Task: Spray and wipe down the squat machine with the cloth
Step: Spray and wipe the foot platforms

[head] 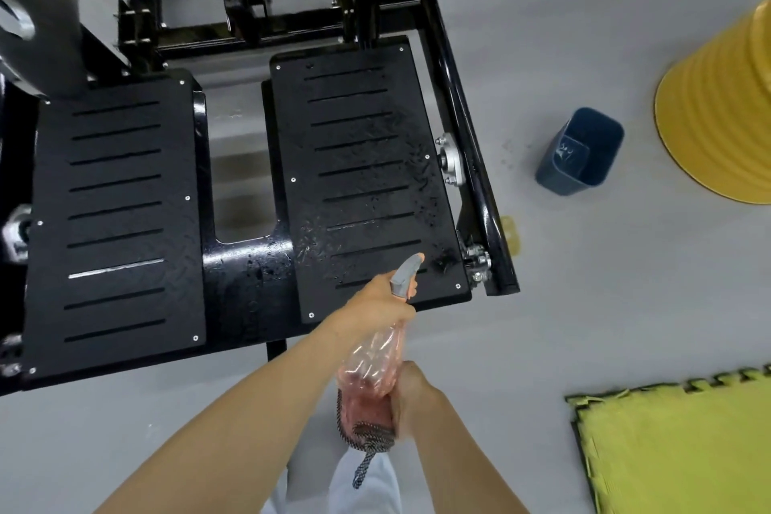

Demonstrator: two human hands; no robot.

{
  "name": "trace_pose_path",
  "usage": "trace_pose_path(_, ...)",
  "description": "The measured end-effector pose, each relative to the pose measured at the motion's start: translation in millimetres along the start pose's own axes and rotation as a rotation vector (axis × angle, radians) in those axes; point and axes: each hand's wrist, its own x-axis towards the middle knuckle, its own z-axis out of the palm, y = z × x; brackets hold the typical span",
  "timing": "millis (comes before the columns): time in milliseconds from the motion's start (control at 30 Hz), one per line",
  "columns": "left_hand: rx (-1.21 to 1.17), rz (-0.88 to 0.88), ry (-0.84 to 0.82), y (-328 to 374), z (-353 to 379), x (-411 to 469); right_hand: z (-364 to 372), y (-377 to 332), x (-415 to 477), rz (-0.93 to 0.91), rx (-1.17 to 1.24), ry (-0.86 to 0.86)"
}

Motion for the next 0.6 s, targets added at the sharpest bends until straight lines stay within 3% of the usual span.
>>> trace_pose_path(133,0.182,-0.078,0.068,-8,2,6,-1,-8,-11,-0.093,-0.237,0.008)
trace_pose_path(267,0.374,-0.087,0.107,-5,1,10,-6,-21,3,-0.274,-0.536,0.275)
trace_pose_path(400,0.502,-0.128,0.067,-11,2,18,-5,-30,3,-0.268,-0.795,0.359)
trace_pose_path(600,0.554,-0.112,0.068,-30,-10,26,3,-23,2,-0.232,-0.873,0.397)
